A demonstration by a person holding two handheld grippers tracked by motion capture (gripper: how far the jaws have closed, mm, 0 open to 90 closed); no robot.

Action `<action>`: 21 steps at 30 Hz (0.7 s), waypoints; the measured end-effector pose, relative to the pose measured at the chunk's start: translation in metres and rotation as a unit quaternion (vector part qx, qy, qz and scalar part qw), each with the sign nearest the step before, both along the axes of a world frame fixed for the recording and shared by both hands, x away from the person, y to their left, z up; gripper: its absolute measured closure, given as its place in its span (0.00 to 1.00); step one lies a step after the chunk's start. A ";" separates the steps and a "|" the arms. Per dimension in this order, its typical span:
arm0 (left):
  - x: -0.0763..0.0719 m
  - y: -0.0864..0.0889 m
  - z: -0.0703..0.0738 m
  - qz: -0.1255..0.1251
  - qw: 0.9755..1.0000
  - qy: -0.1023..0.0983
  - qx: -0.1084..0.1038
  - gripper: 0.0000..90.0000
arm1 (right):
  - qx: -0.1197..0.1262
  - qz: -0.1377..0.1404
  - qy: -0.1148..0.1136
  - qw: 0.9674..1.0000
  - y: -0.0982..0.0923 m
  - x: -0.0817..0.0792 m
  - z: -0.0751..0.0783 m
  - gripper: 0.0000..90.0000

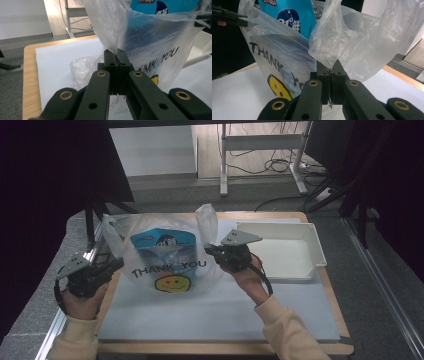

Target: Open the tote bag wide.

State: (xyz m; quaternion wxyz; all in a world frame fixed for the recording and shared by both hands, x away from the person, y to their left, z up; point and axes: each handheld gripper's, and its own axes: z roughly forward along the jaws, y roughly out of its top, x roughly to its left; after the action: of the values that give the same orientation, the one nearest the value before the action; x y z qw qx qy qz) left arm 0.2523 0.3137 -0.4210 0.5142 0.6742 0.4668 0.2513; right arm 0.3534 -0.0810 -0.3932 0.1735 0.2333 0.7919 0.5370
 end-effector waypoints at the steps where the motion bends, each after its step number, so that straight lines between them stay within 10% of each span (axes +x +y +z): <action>1: 0.000 0.000 -0.001 0.000 1.000 0.001 0.000 1.00 | 0.001 0.000 0.001 1.000 0.000 0.000 -0.002 0.97; 21: -0.003 0.001 -0.009 0.001 1.000 0.013 0.002 1.00 | 0.004 0.001 0.010 1.000 0.000 -0.002 -0.017 0.97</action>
State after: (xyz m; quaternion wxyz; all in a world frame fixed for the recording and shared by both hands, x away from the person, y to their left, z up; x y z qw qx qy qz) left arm 0.2490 0.3145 -0.4301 0.5064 0.6778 0.4737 0.2445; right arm 0.3514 -0.0808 -0.4103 0.1642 0.2382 0.7916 0.5383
